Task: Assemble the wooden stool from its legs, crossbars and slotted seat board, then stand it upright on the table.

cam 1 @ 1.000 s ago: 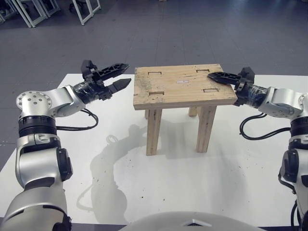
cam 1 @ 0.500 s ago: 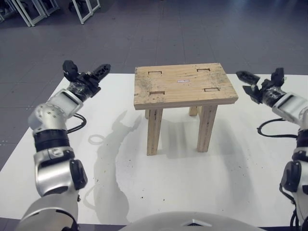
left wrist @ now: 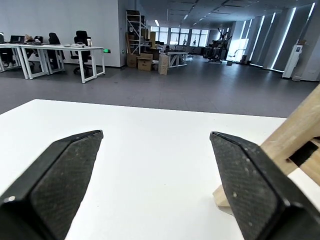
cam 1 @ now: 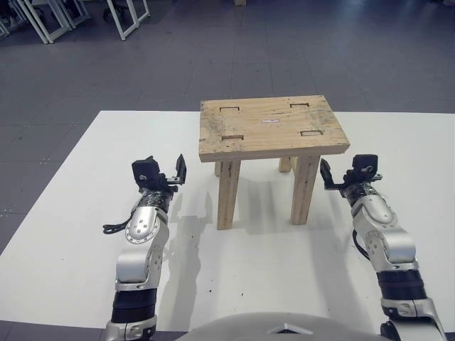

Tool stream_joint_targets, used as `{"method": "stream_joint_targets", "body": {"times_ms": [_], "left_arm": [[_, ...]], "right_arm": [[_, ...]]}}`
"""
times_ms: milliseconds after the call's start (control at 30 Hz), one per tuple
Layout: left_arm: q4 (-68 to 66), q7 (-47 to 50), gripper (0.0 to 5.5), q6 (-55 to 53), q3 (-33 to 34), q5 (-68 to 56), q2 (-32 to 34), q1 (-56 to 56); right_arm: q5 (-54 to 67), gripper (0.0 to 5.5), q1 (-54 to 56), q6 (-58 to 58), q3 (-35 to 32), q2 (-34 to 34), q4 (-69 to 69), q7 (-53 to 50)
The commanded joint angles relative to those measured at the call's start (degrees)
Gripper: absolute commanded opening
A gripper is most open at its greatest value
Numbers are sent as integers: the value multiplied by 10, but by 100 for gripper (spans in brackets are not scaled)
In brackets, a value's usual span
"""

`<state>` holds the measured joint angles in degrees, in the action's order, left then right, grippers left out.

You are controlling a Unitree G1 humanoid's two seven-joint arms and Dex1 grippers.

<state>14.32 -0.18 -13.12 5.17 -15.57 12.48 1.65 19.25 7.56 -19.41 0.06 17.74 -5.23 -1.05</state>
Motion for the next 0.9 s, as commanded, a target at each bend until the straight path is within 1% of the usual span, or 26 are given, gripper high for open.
{"method": "stream_joint_targets", "body": {"times_ms": [33,167,300,467,633,900], "left_arm": [[4,-23,397,-10,2,-5,-3,-13],[10,-19,397,-17,2,6,-9,-12],[39,0,397,-16,5,17,-26,17],[37,-1,397,-22,14,19,-29,11],[39,-3,397,-29,15,21,-35,9],[58,-3,397,-49,18,24,-40,21]], "right_arm": [[-14,500,-9,-7,-9,-26,-15,-4],[-25,500,-10,-18,-11,-35,-16,7],[-37,500,25,-26,2,-43,13,33],[-48,500,33,-25,-4,-59,16,37],[-54,500,30,-28,-15,-59,11,40],[-68,500,35,-36,-9,-70,7,47]]}}
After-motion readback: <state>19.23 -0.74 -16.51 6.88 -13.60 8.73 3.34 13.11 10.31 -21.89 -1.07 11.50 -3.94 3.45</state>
